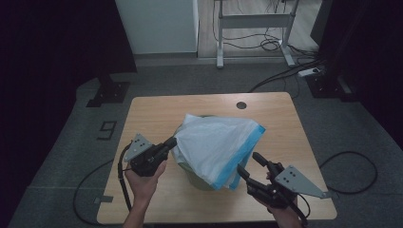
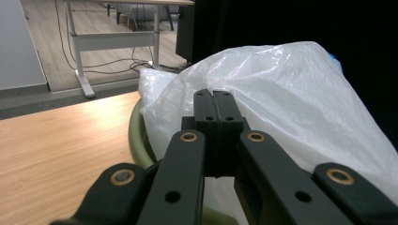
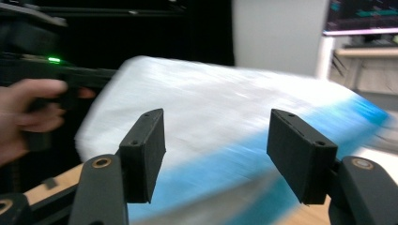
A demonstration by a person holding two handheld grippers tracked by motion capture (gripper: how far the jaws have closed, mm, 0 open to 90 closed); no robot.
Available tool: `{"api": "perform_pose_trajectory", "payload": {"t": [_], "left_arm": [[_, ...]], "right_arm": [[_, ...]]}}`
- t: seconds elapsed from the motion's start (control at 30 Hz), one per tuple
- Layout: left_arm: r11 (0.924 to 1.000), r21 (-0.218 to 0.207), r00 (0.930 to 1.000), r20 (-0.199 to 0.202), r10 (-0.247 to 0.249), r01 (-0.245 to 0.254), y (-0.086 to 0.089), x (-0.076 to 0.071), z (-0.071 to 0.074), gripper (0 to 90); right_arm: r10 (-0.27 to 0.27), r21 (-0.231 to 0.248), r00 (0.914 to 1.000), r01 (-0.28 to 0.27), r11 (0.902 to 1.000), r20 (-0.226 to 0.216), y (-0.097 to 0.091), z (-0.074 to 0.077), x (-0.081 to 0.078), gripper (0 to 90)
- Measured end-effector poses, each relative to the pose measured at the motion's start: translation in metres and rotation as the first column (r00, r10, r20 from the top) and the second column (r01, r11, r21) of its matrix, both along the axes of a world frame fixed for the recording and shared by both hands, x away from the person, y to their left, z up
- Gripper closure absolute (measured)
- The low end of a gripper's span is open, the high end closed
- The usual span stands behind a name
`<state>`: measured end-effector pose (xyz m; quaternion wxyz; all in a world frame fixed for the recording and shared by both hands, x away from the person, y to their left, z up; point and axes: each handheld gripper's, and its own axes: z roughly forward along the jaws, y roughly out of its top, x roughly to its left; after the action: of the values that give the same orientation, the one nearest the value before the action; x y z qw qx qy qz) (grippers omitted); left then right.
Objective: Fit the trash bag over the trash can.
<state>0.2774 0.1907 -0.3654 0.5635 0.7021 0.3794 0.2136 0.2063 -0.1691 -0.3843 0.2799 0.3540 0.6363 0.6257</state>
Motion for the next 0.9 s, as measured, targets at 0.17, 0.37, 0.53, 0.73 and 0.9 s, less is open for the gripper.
{"api": "perform_pose_trajectory", "payload": {"t": [0.17, 0.37, 0.53, 0.73, 0.9], "left_arm": [[0.9996, -0.029, 1.0000, -0.006, 0.007, -0.007, 0.006, 0.000, -0.004, 89.9], [0.9989, -0.046, 0.9999, -0.012, 0.010, -0.011, 0.010, 0.000, -0.007, 89.9], [0.9977, -0.066, 0.9997, -0.023, 0.012, -0.014, 0.015, 0.001, -0.010, 89.9], [0.9975, -0.070, 0.9995, -0.030, 0.011, -0.013, 0.016, 0.002, -0.011, 89.9], [0.9969, -0.077, 0.9994, -0.032, 0.012, -0.015, 0.017, 0.002, -0.011, 89.8]], "right_arm": [[-0.074, 0.007, 0.9959, 0.074, 0.9972, -0.052, -0.014, -0.012, 0.011, 37.5], [-0.105, 0.021, 0.9897, 0.108, 0.9940, -0.097, -0.019, -0.021, 0.021, 40.2], [-0.118, 0.040, 0.9857, 0.124, 0.9915, -0.120, -0.023, -0.024, 0.031, 45.5], [-0.129, 0.087, 0.9837, 0.140, 0.9863, -0.125, -0.031, -0.014, 0.042, 51.1], [-0.125, 0.087, 0.9844, 0.136, 0.9868, -0.124, -0.033, -0.010, 0.047, 58.5]]}}
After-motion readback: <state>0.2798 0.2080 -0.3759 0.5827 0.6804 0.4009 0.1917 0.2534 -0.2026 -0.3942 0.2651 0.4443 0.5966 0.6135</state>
